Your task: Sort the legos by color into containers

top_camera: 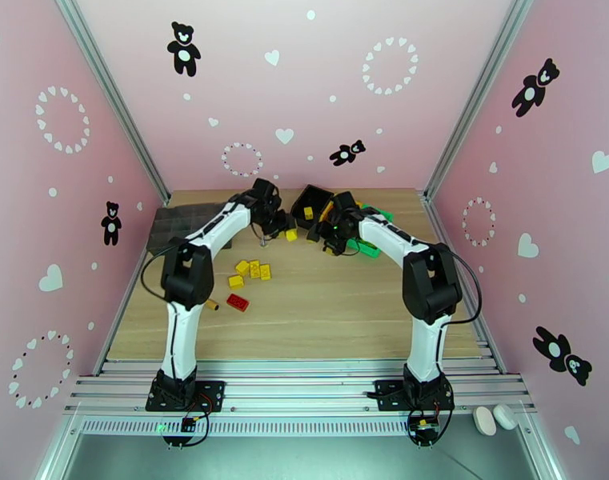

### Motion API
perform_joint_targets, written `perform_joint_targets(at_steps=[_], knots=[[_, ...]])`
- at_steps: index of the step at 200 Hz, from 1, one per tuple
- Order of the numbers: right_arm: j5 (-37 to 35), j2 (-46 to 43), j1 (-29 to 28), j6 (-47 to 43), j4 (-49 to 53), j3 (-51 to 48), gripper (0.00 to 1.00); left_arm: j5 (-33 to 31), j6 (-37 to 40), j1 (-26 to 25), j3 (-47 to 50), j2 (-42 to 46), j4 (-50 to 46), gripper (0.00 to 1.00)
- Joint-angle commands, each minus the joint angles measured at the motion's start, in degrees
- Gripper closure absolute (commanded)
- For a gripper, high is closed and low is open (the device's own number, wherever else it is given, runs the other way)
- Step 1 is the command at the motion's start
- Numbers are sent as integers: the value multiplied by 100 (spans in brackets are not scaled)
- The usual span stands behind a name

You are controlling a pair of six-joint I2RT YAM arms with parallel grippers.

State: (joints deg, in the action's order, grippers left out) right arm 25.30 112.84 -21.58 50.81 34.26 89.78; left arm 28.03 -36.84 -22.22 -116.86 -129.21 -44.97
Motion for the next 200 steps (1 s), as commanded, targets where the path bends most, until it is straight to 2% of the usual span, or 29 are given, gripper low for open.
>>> perform_joint_targets(at_steps=[1, 36, 95, 111, 124, 146, 171, 200], knots=[[192, -304, 131, -34, -7, -30, 33, -33, -544, 23, -992, -493, -158, 67], [237, -341, 301, -115, 36, -134, 33, 88, -1244, 24, -2282, -1447, -123, 66], [265, -280, 331, -227, 129, -82, 33, 168, -2547, -52, -2974, -2261, 993, 60], [274, -278, 343, -251, 160, -74, 33, 155, -2846, -78, -3209, -2439, 1215, 54], [283, -284, 344, -264, 171, -87, 33, 175, -3026, -89, -3339, -2514, 1423, 41], [248, -373, 339, -273, 152, -191, 33, 159, -3013, -103, -3420, -2471, 1468, 27], [188, -488, 339, -304, 132, -314, 33, 137, -2680, -116, -3244, -2196, 1210, 26], [58, -626, 298, -408, 181, -408, 31, -37, -1954, -159, -2589, -1487, 781, 26]])
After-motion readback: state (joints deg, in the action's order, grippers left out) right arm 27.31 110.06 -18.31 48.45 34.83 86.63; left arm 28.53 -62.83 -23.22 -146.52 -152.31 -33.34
